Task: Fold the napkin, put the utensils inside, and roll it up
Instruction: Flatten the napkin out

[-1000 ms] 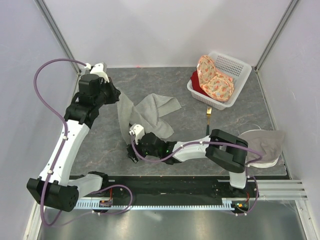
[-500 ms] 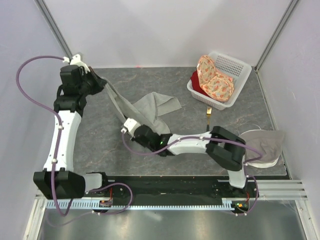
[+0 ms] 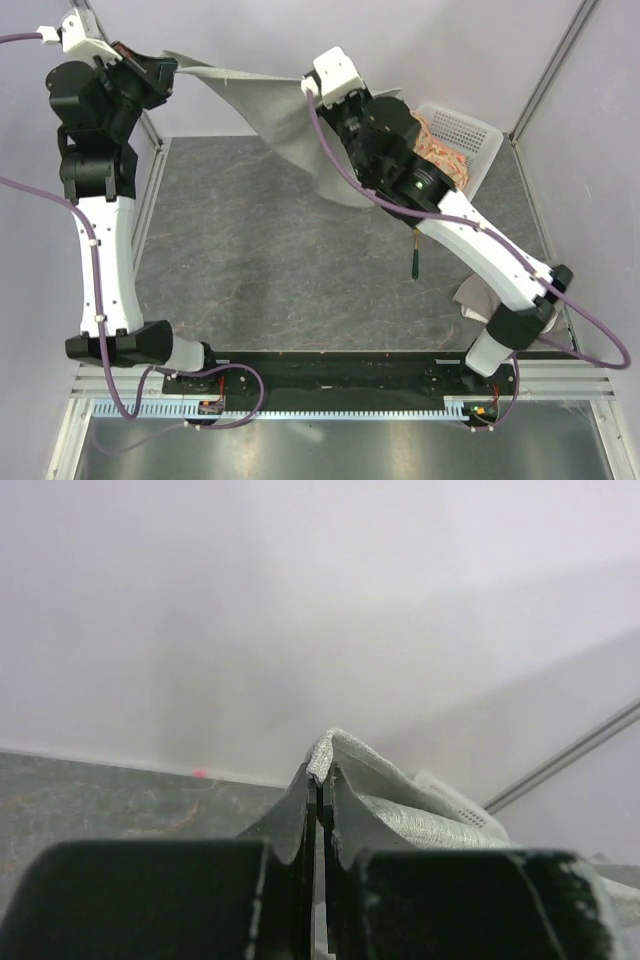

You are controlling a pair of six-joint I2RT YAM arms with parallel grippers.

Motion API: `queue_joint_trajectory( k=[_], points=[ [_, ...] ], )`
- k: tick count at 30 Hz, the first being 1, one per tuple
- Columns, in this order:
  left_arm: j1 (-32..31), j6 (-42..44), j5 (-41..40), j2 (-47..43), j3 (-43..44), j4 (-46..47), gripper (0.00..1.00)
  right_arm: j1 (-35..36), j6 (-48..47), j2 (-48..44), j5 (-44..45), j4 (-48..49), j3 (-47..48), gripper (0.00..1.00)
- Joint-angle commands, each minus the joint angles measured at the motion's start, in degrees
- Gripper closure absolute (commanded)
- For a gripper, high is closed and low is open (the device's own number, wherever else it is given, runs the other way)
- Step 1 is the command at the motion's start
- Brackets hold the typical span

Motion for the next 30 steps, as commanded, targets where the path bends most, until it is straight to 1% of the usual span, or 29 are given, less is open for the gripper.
queue_joint_trajectory(
  k=[1, 2, 3, 4, 5, 6, 7, 8, 9, 10, 11, 12, 13, 14, 15, 16, 17, 18, 20, 22, 24, 25, 26, 30],
  points=[
    [0.36, -0.72, -0.62, -6.37, -11.51, 0.14, 0.98, 1.83, 1.83, -6.07, 1.75, -6.97, -13.75, 0.98],
    [0.28, -0.54, -1.32, -8.41, -15.58, 1.28, 0.98, 2.79, 5.93, -9.48, 2.28, -6.97, -17.88, 0.96],
    [0.36, -0.54, -2.2, -10.43, -20.06, 2.25, 0.98, 3.32, 8.15, -11.17, 2.45, -6.97, -26.1, 0.96],
    [0.28, -0.63, -2.73, -13.15, -29.68, 3.12, 0.98, 3.94, 11.39, -12.66, 2.46, -7.06, -30.27, 0.95],
    [0.28, -1.41, -3.17, -17.78, -34.65, 4.09, 0.98, 5.34, 14.55, -15.55, 2.11, -7.15, -34.23, 0.95],
    [0.36, -1.5, -3.52, -20.61, -39.57, 5.93, 0.98, 5.96, 21.9, -16.8, 1.41, -7.5, -42.1, 0.95],
    [0.36, -1.68, -3.61, -22.91, -48.06, 6.21, 0.98, 6.58, 25.88, -18.03, 0.01, -8.02, -45.74, 0.95],
    [0.28, -1.85, -3.53, -27.19, -51.8, 6.21, 0.98, 7.45, 29.75, -20.04, -3.83, -8.55, -49.09, 0.9],
    [0.28, -1.6, -1.96, -28.98, -55.32, 6.3, 0.98, 7.63, 37.97, -21.02, -6.74, -9.69, -55.38, 0.84],
    [0.28, -1.16, -0.99, -30.39, -61.18, 6.21, 0.98, 7.9, 41.36, -21.99, -9.21, -9.87, -58.23, 0.76],
    [0.36, -0.11, 0.07, -31.79, -63.5, 5.86, 0.98, 8.07, 45.13, -24.08, -11.23, -9.96, -60.96, 0.6],
    [0.28, 0.68, 1.99, -33.2, -65.35, 4.99, 0.98, 7.99, 48.3, -25.15, -13.78, -9.87, -65.6, 0.55],
    [0.28, 1.56, 2.71, -33.39, -67.63, 2.72, 0.98, 8.08, 54.17, -26.2, -13.8, -10.05, -67.38, 0.51],
    [0.28, 3.31, 3.32, -33.47, -68.27, 1.39, 0.98, 7.9, 56.57, -28.48, -13.37, -10.66, -68.71, 0.43],
    [0.36, 4.37, 4.81, -33.21, -68.62, 0.51, 0.98, 7.64, 58.77, -29.63, -12.67, -12.23, -70.29, 0.39],
    [0.36, 5.25, 5.17, -33.12, -69.23, -0.81, 0.98, 7.38, 62.88, -30.6, -10.66, -12.94, -70.82, 0.36],
    [0.28, 6.57, 5.26, -33.21, -69.41, -1.0, 0.98, 5.81, 64.32, -32.18, -10.38, -13.3, -71.44, 0.29],
    [0.28, 6.93, 4.65, -33.04, -69.68, -1.17, 0.98, 4.75, 65.55, -32.54, -10.81, -13.04, -72.4, 0.27],
    [0.28, 7.02, 4.3, -32.51, -70.03, -0.48, 0.98, 1.42, 66.61, -31.06, -13.09, -12.34, -72.94, 0.25],
    [0.36, 7.02, 4.03, -31.29, -69.68, -0.21, 0.98, -0.35, 66.71, -28.78, -13.19, -11.9, -72.41, 0.25],
    [0.36, 7.28, 5.6, -30.93, -69.42, -0.12, 0.98, -3.16, 65.65, -24.47, -15.03, -10.94, -71.02, 0.25],
    [0.36, 7.28, 6.05, -30.75, -69.59, -0.12, 0.98, -3.87, 65.13, -22.89, -15.56, -10.32, -70.31, 0.26],
    [0.36, 7.28, 6.4, -30.49, -69.68, -0.21, 0.98, -5.18, 64.34, -19.74, -15.74, -9.53, -69.61, 0.29],
    [0.36, 7.37, 6.5, -31.63, -70.55, -0.29, 0.98, -7.74, 62.58, -12.25, -16.09, -8.21, -64.26, 0.33]
  ],
)
